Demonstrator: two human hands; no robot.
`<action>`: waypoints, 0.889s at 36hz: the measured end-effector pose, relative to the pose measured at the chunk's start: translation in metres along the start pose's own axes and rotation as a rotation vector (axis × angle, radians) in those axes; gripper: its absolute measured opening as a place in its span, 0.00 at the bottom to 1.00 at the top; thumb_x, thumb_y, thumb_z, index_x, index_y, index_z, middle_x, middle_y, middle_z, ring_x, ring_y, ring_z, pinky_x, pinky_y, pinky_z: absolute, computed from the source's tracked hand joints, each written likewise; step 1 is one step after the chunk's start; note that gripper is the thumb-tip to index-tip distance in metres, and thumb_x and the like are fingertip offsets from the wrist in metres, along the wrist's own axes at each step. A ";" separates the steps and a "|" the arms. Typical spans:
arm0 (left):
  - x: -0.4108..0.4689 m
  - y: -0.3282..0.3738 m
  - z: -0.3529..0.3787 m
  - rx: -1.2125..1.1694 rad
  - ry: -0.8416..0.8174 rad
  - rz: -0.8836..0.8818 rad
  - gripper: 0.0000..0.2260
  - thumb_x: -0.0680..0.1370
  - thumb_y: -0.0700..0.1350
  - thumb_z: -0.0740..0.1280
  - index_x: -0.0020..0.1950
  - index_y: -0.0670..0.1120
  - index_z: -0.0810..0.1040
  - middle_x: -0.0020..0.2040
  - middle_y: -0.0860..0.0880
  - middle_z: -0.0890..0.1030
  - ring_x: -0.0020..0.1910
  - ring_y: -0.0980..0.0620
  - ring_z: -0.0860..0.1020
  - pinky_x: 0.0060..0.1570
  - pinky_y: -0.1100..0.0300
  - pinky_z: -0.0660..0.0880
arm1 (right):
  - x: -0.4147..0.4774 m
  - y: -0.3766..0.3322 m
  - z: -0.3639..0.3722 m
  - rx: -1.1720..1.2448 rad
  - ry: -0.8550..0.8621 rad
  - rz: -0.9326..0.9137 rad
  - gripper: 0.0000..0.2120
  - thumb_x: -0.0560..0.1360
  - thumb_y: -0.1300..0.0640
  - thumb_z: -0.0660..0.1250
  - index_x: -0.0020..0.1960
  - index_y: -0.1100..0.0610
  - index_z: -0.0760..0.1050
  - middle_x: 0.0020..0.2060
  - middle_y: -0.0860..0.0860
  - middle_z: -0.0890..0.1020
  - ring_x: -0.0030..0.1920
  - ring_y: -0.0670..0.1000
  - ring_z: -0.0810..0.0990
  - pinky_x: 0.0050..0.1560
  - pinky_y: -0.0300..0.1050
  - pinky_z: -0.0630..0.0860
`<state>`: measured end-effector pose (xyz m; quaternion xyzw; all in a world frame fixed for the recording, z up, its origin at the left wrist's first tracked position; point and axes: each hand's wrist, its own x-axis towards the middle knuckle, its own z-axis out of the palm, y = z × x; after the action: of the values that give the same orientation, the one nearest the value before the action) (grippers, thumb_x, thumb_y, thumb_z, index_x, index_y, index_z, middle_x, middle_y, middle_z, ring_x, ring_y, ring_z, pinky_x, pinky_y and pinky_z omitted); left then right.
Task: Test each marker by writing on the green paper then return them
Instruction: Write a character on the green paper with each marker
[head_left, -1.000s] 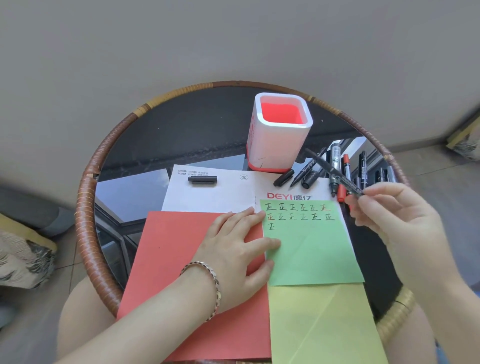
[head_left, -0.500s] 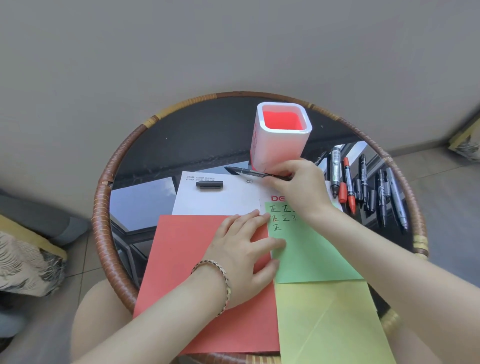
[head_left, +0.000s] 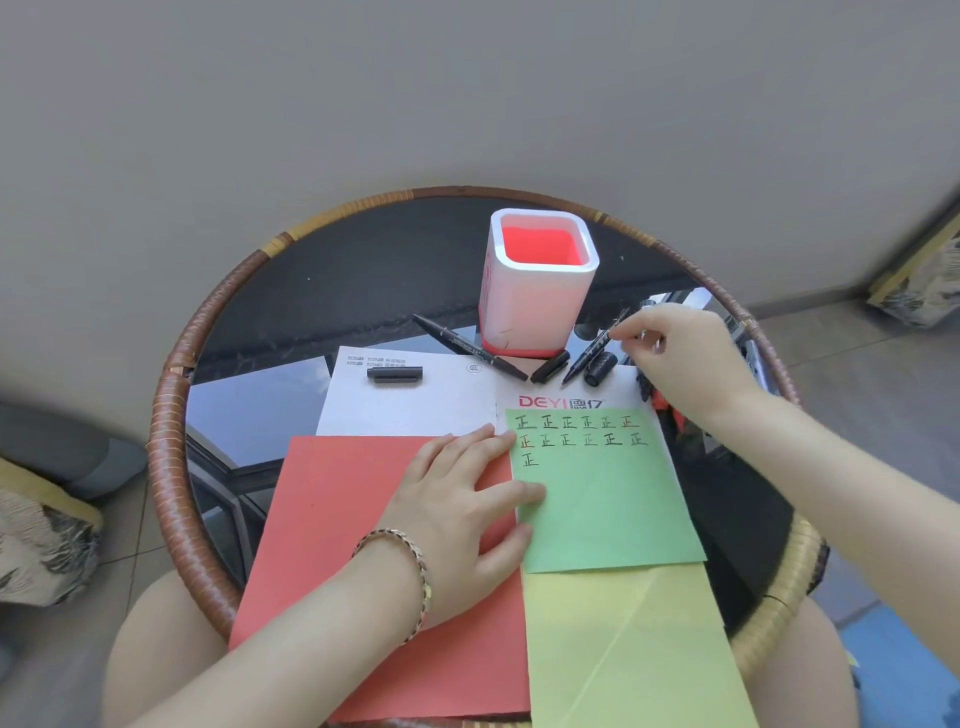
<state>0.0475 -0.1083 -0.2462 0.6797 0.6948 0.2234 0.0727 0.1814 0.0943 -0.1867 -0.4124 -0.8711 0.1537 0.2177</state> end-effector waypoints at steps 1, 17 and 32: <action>0.000 0.000 0.000 -0.002 -0.002 -0.001 0.13 0.71 0.55 0.59 0.51 0.59 0.78 0.61 0.47 0.77 0.63 0.46 0.73 0.62 0.56 0.57 | 0.004 0.006 -0.002 -0.049 -0.024 -0.018 0.11 0.75 0.66 0.62 0.52 0.60 0.81 0.50 0.55 0.82 0.46 0.51 0.75 0.50 0.41 0.69; -0.001 0.000 -0.001 0.000 0.001 -0.005 0.12 0.71 0.55 0.59 0.52 0.60 0.76 0.61 0.48 0.77 0.63 0.47 0.73 0.63 0.57 0.57 | 0.035 0.021 0.009 -0.481 -0.179 -0.516 0.09 0.71 0.69 0.68 0.47 0.59 0.81 0.44 0.54 0.84 0.44 0.58 0.77 0.38 0.52 0.74; -0.001 0.001 -0.001 0.009 -0.004 0.001 0.12 0.71 0.55 0.59 0.53 0.60 0.75 0.61 0.47 0.76 0.63 0.46 0.73 0.63 0.56 0.57 | -0.051 -0.010 -0.023 0.083 -0.132 -0.314 0.18 0.74 0.63 0.64 0.61 0.48 0.73 0.36 0.41 0.73 0.36 0.37 0.74 0.41 0.26 0.70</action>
<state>0.0479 -0.1094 -0.2456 0.6808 0.6954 0.2188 0.0708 0.2152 0.0501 -0.1758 -0.2508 -0.9303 0.1802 0.1980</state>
